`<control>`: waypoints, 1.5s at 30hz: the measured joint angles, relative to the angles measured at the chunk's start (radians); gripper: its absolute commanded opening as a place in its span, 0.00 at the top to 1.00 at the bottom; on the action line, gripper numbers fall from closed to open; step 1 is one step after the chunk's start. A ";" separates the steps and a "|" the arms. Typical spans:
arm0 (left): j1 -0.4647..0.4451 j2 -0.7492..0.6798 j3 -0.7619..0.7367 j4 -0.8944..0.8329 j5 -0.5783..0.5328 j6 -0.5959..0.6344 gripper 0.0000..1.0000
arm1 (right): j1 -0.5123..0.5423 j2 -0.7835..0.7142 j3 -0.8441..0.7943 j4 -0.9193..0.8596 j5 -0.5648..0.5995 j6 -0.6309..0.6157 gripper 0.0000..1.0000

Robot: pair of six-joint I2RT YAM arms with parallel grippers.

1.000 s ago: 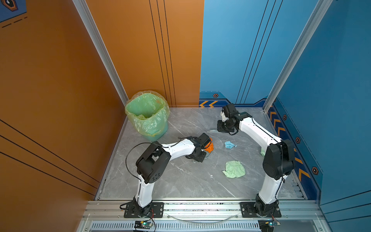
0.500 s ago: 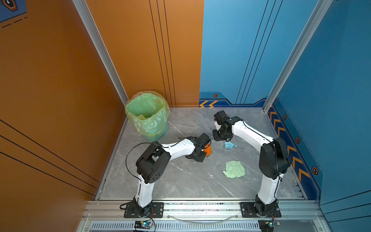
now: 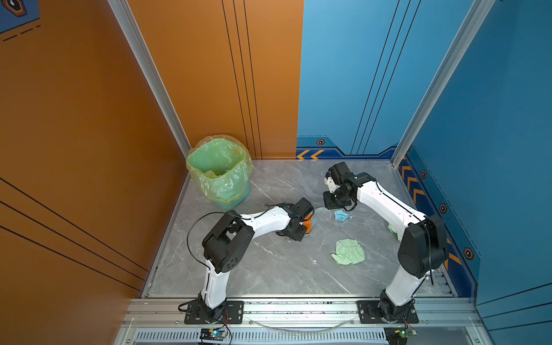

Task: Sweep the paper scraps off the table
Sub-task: 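Carry the dustpan with the orange scrap to the bin with the left gripper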

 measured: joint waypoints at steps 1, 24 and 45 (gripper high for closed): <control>0.000 -0.002 0.000 0.000 -0.005 0.000 1.00 | -0.006 0.000 0.004 0.000 0.000 0.000 1.00; 0.029 -0.302 0.024 -0.175 -0.160 0.042 1.00 | -0.164 -0.121 -0.006 0.027 -0.165 0.006 1.00; 0.177 -0.507 0.246 -0.290 -0.236 0.129 1.00 | -0.174 -0.121 -0.069 0.073 -0.228 0.039 1.00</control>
